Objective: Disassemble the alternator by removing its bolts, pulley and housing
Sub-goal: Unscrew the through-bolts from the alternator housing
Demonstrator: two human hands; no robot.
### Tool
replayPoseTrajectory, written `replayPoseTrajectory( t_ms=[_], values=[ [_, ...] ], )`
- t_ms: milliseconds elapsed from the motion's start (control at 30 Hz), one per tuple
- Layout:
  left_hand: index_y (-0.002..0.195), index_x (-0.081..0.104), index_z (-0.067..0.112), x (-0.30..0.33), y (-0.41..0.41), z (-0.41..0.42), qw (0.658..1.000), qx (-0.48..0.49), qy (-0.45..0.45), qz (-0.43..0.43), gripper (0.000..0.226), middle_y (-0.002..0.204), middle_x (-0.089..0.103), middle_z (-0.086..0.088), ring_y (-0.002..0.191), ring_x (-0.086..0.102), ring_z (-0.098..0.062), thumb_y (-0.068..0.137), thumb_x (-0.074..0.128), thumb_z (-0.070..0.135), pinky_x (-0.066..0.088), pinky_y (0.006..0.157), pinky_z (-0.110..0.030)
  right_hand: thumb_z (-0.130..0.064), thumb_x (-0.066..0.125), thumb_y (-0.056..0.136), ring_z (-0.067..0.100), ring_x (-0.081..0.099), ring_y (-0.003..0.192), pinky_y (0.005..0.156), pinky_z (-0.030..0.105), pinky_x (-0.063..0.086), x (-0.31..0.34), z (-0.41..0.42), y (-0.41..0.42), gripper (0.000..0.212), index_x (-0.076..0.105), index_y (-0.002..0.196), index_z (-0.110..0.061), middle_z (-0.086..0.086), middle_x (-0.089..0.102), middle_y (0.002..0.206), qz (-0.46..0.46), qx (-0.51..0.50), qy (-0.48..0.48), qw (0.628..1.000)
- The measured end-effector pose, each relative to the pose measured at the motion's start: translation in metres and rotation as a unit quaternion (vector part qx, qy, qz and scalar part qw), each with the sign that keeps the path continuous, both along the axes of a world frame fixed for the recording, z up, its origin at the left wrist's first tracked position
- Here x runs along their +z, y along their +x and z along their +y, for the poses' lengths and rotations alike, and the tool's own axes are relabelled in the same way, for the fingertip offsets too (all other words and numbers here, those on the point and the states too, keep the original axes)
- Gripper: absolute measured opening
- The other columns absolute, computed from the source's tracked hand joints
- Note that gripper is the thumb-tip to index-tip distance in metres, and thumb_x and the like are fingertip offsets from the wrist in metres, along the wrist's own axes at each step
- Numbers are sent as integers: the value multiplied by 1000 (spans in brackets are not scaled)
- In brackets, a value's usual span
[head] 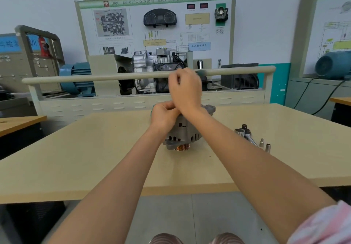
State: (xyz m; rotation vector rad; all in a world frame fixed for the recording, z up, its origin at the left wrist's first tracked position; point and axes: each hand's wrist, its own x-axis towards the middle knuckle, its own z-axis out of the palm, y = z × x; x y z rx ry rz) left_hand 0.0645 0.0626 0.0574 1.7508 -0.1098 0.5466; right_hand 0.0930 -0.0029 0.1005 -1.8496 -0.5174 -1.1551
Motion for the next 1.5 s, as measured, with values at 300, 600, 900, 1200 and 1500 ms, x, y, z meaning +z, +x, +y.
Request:
replayPoseTrajectory(
  t_ms=[300,600,900,1200,1500],
  values=[
    [61,57,20,0,-3,-3,1000,15,15,-3,31,58,57,5,58,50,-6,88,57,4,38,45,-10,-15,48,89,12,34,52,72,29,38,7,6,-7,46,35,45,-16,-7,32,49,-15,37,21,999],
    [66,61,17,1,-4,1,1000,-1,18,10,27,65,61,2,64,55,-8,89,56,4,40,50,-15,-14,47,90,15,33,55,67,29,32,6,11,-4,42,38,48,-14,-3,35,50,-2,69,24,997],
    [60,61,20,1,-2,-4,1000,1,7,-5,33,60,60,4,60,54,-7,87,57,0,43,52,-16,-24,40,89,16,41,78,88,32,32,4,0,0,23,47,70,-15,-2,46,74,-10,-157,-53,986],
    [106,71,13,-1,-2,-3,999,-37,8,-9,19,89,71,5,82,64,-4,91,61,19,48,67,-14,-14,46,90,11,25,44,50,26,25,19,4,2,49,30,44,-18,-3,29,42,122,207,172,955],
    [63,48,12,3,3,-4,998,44,-4,39,30,63,50,-3,62,41,-13,90,52,0,33,54,-24,-30,44,85,24,47,90,90,37,31,-3,6,-2,25,57,89,-9,5,54,92,1,-245,-160,956]
  ],
)
